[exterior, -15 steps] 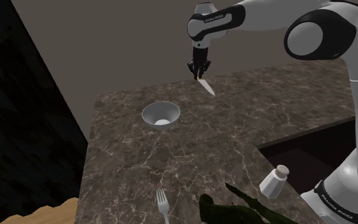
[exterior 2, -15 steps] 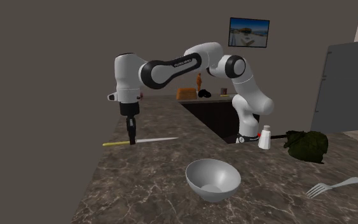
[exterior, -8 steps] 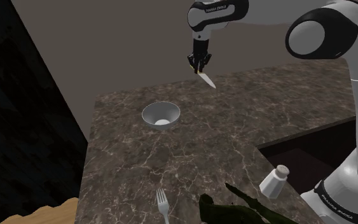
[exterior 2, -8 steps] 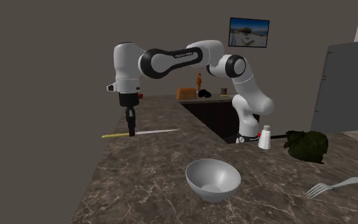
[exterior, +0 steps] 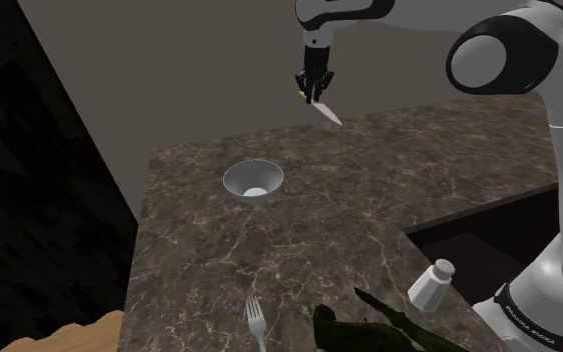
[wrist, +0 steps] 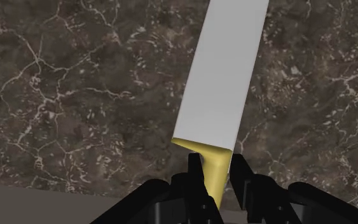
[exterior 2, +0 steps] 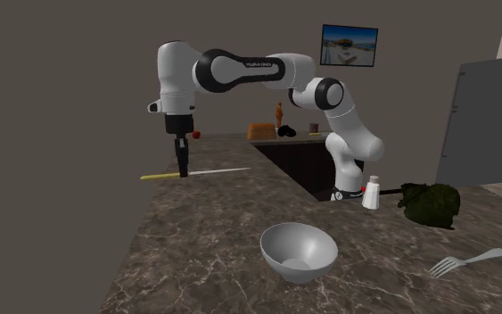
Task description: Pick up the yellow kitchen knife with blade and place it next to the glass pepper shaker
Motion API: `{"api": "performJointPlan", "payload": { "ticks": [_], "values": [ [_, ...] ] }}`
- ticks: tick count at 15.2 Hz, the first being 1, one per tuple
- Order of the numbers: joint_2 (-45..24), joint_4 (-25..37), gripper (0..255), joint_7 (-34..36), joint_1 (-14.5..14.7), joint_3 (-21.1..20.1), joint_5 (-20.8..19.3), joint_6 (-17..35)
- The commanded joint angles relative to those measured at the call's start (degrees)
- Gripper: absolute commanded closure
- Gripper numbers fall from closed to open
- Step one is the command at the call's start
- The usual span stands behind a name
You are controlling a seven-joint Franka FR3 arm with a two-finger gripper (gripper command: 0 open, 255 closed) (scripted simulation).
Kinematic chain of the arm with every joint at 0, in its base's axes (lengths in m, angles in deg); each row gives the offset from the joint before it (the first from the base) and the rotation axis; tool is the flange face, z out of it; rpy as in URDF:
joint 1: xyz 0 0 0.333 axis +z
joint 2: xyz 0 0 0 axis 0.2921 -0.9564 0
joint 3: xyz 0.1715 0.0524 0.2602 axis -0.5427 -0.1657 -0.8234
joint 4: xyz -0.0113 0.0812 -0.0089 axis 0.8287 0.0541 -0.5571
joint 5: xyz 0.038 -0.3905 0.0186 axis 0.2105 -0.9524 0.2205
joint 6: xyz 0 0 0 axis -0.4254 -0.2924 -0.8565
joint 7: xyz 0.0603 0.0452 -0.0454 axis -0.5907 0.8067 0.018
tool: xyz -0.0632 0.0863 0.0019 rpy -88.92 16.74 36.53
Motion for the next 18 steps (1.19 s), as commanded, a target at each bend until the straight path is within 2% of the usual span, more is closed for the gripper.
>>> {"api": "performJointPlan", "payload": {
  "ticks": [1, 7, 9, 11, 18],
  "values": [
    [-0.3, 1.9, 255, 0.0, -0.1, 0.0, 0.0, -1.7],
    [-2.0, 8.8, 255, 0.3, -0.5, 0.0, 0.1, -6.8],
    [4.8, -2.3, 255, 1.5, 1.4, -0.1, -0.5, -2.4],
    [10.2, -10.7, 255, 2.9, 3.1, -0.3, -1.0, 0.6],
    [24.5, -31.3, 255, 9.1, 7.9, -2.1, -2.6, 7.1]
  ]
}}
